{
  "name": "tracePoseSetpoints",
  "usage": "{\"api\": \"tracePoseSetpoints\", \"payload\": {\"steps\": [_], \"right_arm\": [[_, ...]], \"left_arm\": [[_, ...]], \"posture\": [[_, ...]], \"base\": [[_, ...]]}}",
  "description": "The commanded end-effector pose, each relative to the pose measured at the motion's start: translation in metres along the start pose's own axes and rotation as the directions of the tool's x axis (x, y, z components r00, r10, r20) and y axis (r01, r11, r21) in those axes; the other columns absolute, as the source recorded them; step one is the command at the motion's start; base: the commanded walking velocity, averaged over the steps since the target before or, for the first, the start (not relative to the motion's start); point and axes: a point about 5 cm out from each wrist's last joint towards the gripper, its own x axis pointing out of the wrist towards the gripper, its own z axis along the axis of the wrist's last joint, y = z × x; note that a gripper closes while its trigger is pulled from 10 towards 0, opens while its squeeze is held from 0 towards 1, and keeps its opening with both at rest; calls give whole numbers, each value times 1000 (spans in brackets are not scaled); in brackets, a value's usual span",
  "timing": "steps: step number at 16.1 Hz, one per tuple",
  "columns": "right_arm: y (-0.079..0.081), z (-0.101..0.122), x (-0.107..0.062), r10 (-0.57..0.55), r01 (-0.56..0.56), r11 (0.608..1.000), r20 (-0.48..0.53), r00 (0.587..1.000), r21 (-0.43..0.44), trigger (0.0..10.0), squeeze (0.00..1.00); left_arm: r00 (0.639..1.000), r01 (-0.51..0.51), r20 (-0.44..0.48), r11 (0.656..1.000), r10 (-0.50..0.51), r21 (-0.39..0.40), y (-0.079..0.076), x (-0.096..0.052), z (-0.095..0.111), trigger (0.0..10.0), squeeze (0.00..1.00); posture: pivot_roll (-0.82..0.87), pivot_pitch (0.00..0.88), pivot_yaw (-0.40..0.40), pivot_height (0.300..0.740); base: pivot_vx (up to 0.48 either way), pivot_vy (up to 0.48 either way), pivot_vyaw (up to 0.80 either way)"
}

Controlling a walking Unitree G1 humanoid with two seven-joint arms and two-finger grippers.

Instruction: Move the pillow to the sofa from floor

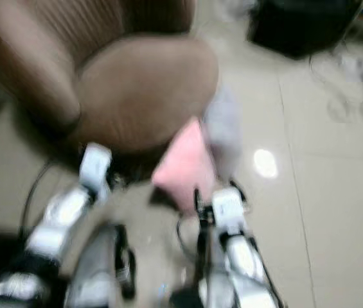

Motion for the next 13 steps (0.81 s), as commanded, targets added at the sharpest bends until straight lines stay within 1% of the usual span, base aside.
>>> {"api": "tracePoseSetpoints", "payload": {"steps": [1,2,3,4,6,7,8,9,10,11,13], "right_arm": [[0,6,5,3,-2,1000,47,999,-4,10000,0],[-4,13,12,-16,17,1000,90,996,-12,10000,0],[-7,16,19,-25,26,1000,111,993,-14,10000,0],[-8,15,26,-14,16,1000,107,994,-18,10000,0],[-7,12,32,-1,3,1000,90,996,-17,10000,0],[-5,8,34,22,-20,999,64,998,-26,10000,0],[-3,5,34,34,-33,999,47,998,-17,10000,0],[-2,2,33,35,-34,999,40,999,-17,10000,0],[0,0,32,27,-27,1000,38,999,2,10000,0],[2,-2,31,26,-26,1000,32,999,-6,10000,0],[8,-2,32,60,-60,998,36,998,-6,10000,0]], "left_arm": [[999,-34,0,999,34,-36,3,-5,-6,10000,1000],[997,-54,56,996,58,-68,1,-2,2,10000,1000],[994,-61,80,994,68,-86,-2,2,4,10000,1000],[996,-45,68,995,51,-92,-7,6,3,10000,1000],[999,-29,17,997,31,-75,-10,9,-4,10000,1000],[999,3,-51,999,-4,-36,-13,10,-12,10000,1000],[997,36,-67,999,-37,-9,-16,11,-13,10000,1000],[996,53,-79,999,-52,10,-17,11,-14,10000,1000],[995,53,-82,998,-52,14,-16,11,-15,10000,1000],[995,46,-87,999,-44,13,-14,11,-16,10000,1000],[997,20,-72,1000,-20,-12,-14,9,-17,10000,1000]], "posture": [[84,213,-26,545],[97,190,-57,535],[101,179,-71,525],[102,163,-83,510],[100,153,-93,495],[97,149,-87,495],[89,140,-77,495],[88,138,-74,495],[84,136,-66,495],[81,135,-59,495],[85,141,-58,495]], "base": [[0,0,0],[0,0,0],[0,0,0],[0,0,0],[0,0,0],[0,0,0],[0,0,0],[0,0,0],[0,0,0],[0,0,0],[0,0,0]]}}
